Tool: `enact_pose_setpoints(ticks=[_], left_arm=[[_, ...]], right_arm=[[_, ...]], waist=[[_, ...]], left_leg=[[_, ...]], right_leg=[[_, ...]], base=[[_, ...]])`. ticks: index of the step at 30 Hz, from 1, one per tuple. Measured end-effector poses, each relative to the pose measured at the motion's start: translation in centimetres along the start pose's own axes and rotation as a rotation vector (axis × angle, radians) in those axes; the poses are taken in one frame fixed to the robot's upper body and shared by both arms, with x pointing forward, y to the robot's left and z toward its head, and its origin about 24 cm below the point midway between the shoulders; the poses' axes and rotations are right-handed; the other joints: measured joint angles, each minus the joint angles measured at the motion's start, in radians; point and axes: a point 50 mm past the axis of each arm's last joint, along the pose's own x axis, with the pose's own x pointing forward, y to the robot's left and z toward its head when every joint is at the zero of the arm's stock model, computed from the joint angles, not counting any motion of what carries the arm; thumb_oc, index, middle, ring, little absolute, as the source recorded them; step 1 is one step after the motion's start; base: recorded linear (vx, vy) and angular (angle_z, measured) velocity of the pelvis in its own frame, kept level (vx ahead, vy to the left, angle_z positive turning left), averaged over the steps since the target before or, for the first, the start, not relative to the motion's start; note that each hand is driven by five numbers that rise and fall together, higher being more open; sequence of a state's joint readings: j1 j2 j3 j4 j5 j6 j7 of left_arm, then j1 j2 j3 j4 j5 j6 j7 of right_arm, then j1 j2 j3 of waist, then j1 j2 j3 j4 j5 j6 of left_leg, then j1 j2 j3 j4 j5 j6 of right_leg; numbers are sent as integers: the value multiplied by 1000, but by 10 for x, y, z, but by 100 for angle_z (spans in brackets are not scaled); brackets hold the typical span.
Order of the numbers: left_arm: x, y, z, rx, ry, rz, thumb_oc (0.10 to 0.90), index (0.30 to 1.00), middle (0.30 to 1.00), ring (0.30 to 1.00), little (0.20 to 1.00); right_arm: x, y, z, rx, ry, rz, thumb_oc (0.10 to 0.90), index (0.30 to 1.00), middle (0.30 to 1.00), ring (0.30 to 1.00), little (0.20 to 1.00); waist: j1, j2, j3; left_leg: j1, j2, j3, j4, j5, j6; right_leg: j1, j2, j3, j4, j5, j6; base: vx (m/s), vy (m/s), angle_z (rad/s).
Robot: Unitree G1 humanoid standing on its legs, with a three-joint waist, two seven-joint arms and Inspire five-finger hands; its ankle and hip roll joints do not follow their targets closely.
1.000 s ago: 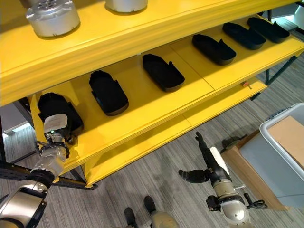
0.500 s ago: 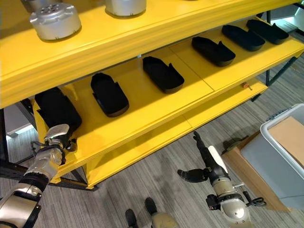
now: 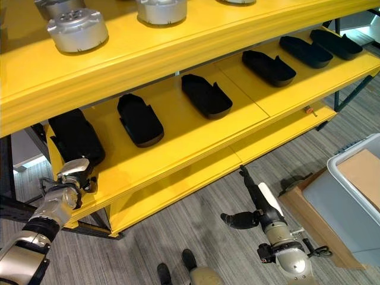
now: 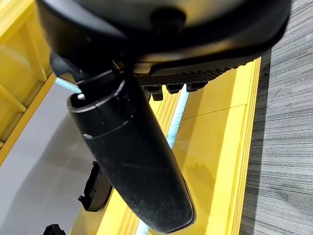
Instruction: Move parts from the plastic box to the shelf.
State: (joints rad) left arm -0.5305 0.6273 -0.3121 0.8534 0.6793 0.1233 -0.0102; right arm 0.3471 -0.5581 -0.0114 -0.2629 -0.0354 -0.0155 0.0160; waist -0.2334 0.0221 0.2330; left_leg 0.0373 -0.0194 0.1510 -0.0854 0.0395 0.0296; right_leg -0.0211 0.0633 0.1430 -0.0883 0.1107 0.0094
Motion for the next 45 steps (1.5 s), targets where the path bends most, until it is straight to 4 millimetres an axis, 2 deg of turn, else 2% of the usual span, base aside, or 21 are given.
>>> enact_pose_setpoints(ticks=[9, 14, 18, 25, 31, 40, 45], left_arm=[[-2, -8, -14, 8, 19, -35, 900, 1000, 1000, 1000, 1000], [-5, -15, -22, 18, 33, -90, 900, 1000, 1000, 1000, 1000], [-8, -6, -20, 41, -1, -115, 900, 1000, 1000, 1000, 1000], [-17, -5, -24, 80, -30, -140, 900, 1000, 1000, 1000, 1000], [-21, -5, -18, 83, -56, -130, 900, 1000, 1000, 1000, 1000], [-25, 3, -16, 79, -90, -110, 900, 1000, 1000, 1000, 1000], [-27, 15, -16, 92, -111, -72, 900, 1000, 1000, 1000, 1000]], right_arm=[[0, 0, 0, -1, -1, 4, 900, 1000, 1000, 1000, 1000], [0, 0, 0, 0, -1, 5, 900, 1000, 1000, 1000, 1000], [0, 1, -1, 10, 3, 4, 900, 1000, 1000, 1000, 1000], [-1, 2, -1, 26, 5, 7, 900, 1000, 1000, 1000, 1000], [-1, 2, -2, 36, 12, 0, 900, 1000, 1000, 1000, 1000], [-2, 0, -3, 48, 15, -17, 900, 1000, 1000, 1000, 1000], [-2, 1, -3, 53, 14, -19, 900, 1000, 1000, 1000, 1000]], waist=[[-5, -9, -20], [0, -16, -57], [19, -23, -63], [27, -25, -63], [45, -29, -63], [46, -39, -61], [47, -42, -59]], left_leg=[[16, 0, -2, 0, 0, 0], [16, 0, -5, 0, 0, 0], [17, 0, -15, 0, 1, 1], [19, -1, -27, 0, 1, 2], [19, -1, -35, 0, 1, 2], [18, -2, -47, 0, 1, 2], [17, -1, -48, 0, 1, 2]], right_leg=[[15, 0, -1, 0, -2, -1], [17, 0, -5, -1, -2, -1], [22, -2, -15, 0, -3, -1], [28, -3, -22, 1, -7, -4], [30, -3, -33, 0, -10, -1], [31, -5, -41, -1, -16, 1], [31, -5, -41, 1, -17, 1]], base=[[0, 0, 0], [6, 1, 0], [10, -4, 5], [13, -5, 5], [19, -9, 3], [12, -5, 3], [0, 0, 0]])
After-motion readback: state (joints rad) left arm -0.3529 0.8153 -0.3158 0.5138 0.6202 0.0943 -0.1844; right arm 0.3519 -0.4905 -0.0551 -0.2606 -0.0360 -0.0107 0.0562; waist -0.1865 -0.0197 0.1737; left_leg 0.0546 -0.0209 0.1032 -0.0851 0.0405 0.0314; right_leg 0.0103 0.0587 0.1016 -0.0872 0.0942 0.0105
